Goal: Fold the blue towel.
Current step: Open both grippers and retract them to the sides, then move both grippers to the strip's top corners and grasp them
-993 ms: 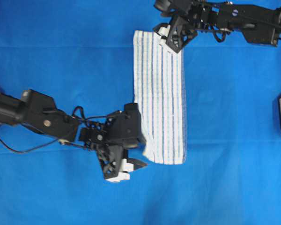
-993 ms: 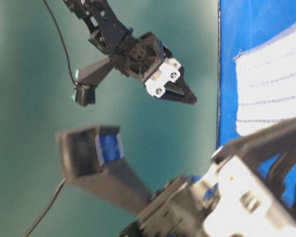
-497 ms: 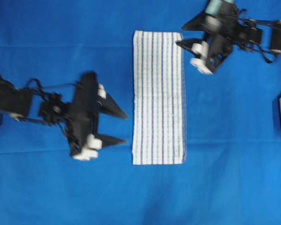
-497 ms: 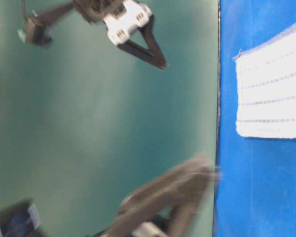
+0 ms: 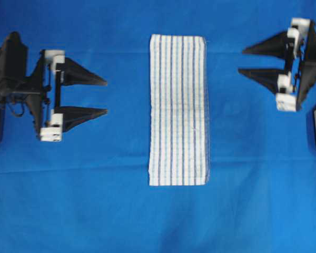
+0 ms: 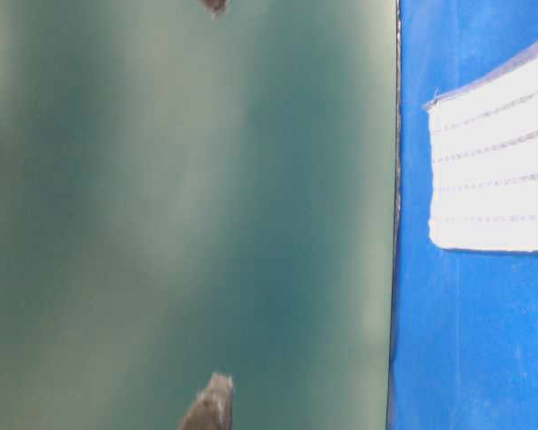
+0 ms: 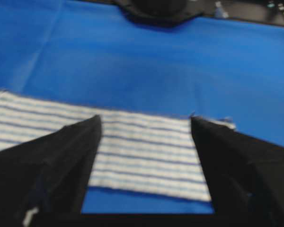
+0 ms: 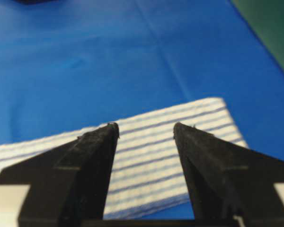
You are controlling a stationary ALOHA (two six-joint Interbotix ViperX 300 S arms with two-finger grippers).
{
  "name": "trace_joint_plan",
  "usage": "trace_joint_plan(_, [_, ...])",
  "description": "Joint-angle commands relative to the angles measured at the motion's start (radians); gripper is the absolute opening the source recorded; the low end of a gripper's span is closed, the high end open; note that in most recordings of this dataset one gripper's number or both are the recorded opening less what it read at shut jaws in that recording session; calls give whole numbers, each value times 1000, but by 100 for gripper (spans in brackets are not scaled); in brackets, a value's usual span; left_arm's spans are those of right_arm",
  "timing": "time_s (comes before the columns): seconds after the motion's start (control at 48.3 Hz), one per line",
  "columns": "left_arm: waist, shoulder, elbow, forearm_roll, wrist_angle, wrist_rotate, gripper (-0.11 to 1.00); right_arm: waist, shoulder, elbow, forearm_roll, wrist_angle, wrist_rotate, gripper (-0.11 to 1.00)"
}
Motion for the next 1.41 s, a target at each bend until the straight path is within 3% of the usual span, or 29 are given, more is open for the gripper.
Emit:
trace_joint_plan(0.0, [5, -23, 0, 2, -11, 0, 68, 3, -2, 3, 6, -28, 3, 56])
trace_joint_plan(0.497, [8, -9, -3, 2, -12, 2, 69, 3, 5, 2, 3, -34, 3, 57])
trace_joint_plan(0.683, [71, 44, -38, 2, -34, 8, 71, -40, 35, -18, 3, -37, -5, 62])
trace_joint_plan(0.972, [259, 302, -189, 2, -31, 8, 91, -225, 239, -86, -2, -57, -12, 68])
trace_joint_plan(1.386, [388, 699, -430, 2, 2, 9, 91, -337, 644, -265, -55, -71, -17, 68])
